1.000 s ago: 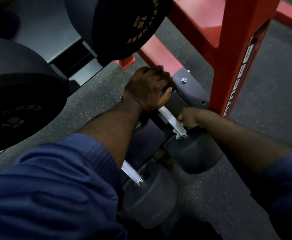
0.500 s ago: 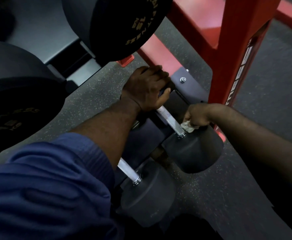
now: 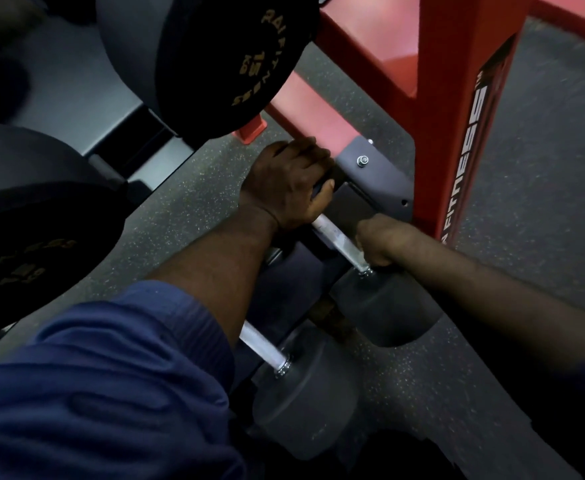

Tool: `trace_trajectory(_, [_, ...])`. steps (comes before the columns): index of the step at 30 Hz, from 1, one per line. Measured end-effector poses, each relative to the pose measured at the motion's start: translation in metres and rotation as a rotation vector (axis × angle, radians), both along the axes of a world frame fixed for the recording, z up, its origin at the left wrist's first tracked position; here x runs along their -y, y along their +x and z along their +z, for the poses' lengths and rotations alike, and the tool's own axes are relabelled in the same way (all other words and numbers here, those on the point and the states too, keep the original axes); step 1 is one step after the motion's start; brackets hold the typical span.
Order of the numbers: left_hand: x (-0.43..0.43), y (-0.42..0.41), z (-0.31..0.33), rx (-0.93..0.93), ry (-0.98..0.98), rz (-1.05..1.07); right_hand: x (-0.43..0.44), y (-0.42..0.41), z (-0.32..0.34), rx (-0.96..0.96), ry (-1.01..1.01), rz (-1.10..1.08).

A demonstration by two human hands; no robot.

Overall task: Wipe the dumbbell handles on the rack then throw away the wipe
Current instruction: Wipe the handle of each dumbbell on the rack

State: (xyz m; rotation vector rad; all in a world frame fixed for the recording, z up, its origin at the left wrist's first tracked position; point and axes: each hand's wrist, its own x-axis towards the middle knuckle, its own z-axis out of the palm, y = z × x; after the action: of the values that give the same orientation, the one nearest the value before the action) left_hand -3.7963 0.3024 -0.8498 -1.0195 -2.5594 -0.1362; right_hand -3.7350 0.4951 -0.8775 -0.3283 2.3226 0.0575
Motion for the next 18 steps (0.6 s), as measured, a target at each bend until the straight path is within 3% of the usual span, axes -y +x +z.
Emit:
trace_trajectory(4, [0.000,0.002,0.002,-0.007,-0.008,0.012,0.006,-0.004,-0.005,0.069,-0.022,0.003])
trace_trajectory(13, [0.001,0.002,0.003,-0.003,-0.019,0.011,-0.017,0.024,0.026,-0.165,-0.191,0.035])
trace_trajectory(18, [0.000,0.002,0.004,0.006,-0.015,0.016,-0.011,0.024,0.037,-0.142,-0.246,0.231])
